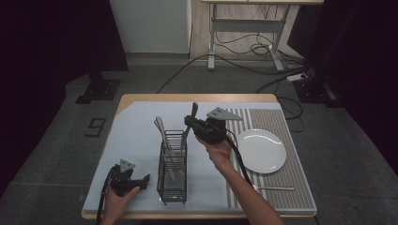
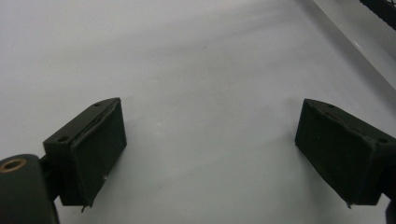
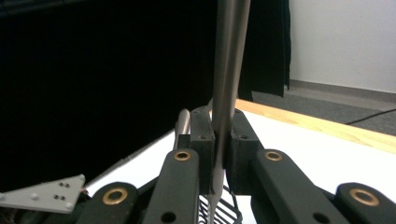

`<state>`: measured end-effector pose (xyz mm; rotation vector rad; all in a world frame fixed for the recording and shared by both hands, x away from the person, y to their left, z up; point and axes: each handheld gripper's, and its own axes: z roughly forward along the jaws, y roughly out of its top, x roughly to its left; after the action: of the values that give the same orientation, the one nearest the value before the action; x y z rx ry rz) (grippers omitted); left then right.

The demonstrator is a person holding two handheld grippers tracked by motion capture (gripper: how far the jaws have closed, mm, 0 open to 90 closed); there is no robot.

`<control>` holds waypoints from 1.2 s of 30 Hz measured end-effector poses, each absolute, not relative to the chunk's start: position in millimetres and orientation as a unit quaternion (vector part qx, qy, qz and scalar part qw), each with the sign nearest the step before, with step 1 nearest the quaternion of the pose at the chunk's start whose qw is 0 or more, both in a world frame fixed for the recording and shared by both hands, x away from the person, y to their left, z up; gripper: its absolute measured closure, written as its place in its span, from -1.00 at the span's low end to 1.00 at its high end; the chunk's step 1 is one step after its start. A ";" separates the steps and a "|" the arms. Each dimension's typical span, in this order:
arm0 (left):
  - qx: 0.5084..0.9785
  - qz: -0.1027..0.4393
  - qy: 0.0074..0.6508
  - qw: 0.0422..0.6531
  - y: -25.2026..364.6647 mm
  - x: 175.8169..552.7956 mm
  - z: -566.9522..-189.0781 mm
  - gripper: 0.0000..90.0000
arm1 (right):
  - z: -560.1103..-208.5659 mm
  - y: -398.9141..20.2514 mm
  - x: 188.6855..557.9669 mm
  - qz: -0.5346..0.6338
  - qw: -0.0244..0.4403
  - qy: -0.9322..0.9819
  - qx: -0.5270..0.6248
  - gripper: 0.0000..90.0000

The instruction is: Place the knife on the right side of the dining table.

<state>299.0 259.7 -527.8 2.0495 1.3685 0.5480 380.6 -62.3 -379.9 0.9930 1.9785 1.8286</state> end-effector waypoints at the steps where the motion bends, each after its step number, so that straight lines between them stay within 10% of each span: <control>1: 0.773 0.207 0.517 0.304 259.7 299.0 -527.8 -0.81 | -377.5 -64.9 379.8 0.634 0.133 0.680 0.343 0.85; 36: 0.773 0.207 0.517 0.304 259.7 299.0 -527.9 -0.81 | -365.9 -137.2 375.9 0.676 0.125 0.615 0.387 0.86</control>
<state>299.0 259.7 -527.9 2.0490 1.3687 0.5486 375.9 -137.2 -365.9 1.1293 1.7911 1.9696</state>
